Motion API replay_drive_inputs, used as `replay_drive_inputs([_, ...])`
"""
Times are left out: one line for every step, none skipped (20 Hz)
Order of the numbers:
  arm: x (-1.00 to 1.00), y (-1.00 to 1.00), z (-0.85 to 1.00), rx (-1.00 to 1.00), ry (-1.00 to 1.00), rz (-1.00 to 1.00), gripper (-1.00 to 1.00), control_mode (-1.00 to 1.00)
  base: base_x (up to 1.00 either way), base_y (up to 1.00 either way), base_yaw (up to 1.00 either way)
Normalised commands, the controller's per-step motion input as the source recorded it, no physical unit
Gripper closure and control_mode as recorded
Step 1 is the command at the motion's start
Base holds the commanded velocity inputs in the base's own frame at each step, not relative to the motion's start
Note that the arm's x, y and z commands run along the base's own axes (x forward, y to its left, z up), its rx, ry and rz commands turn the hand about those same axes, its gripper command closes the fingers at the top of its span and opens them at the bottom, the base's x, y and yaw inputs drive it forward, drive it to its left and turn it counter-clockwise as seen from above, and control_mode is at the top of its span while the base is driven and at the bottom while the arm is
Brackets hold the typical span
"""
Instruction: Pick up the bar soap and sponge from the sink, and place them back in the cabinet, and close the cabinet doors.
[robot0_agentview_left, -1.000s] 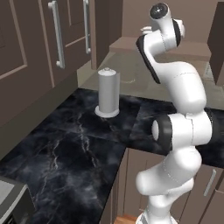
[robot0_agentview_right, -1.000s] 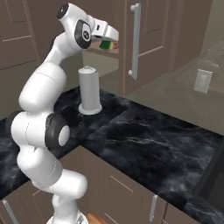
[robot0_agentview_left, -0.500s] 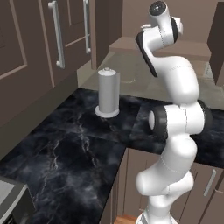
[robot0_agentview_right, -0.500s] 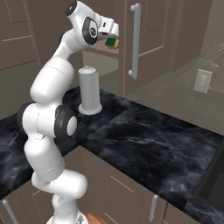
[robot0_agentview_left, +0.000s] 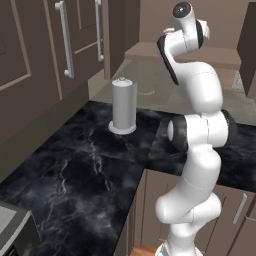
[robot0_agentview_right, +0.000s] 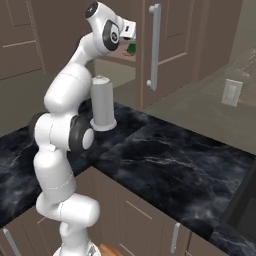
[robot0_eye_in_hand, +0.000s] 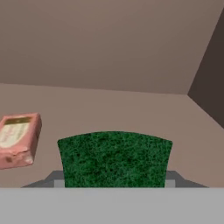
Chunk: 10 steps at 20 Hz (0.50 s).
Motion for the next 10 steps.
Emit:
replay_drive_inputs([0.17,-0.11,-0.2,0.0,0.0,0.0,1.0,-1.0,0.0,0.0,0.0])
replay_drive_inputs([0.17,-0.09,-0.21,0.0,0.0,0.0,1.0,-1.0,0.0,0.0,0.0])
replay_drive_inputs([0.18,-0.09,-0.23,0.0,0.0,0.0,1.0,-1.0,0.0,0.0,0.0])
replay_drive_inputs([0.19,-0.09,-0.21,0.0,0.0,0.0,1.0,-1.0,0.0,0.0,0.0])
replay_drive_inputs([0.19,-0.11,-0.19,0.0,0.0,0.0,1.0,-1.0,0.0,0.0,0.0])
replay_drive_inputs([0.19,-0.11,-0.19,0.0,0.0,0.0,1.0,-1.0,0.0,0.0,0.0])
replay_drive_inputs([0.19,-0.11,-0.19,0.0,0.0,0.0,1.0,-1.0,0.0,0.0,0.0])
replay_drive_inputs([0.21,-0.11,-0.21,0.0,0.0,0.0,1.0,-1.0,0.0,0.0,0.0])
replay_drive_inputs([0.19,-0.12,-0.2,0.0,0.0,0.0,1.0,-1.0,0.0,0.0,0.0])
replay_drive_inputs([0.19,-0.15,-0.2,0.0,0.0,0.0,1.0,-1.0,0.0,0.0,0.0])
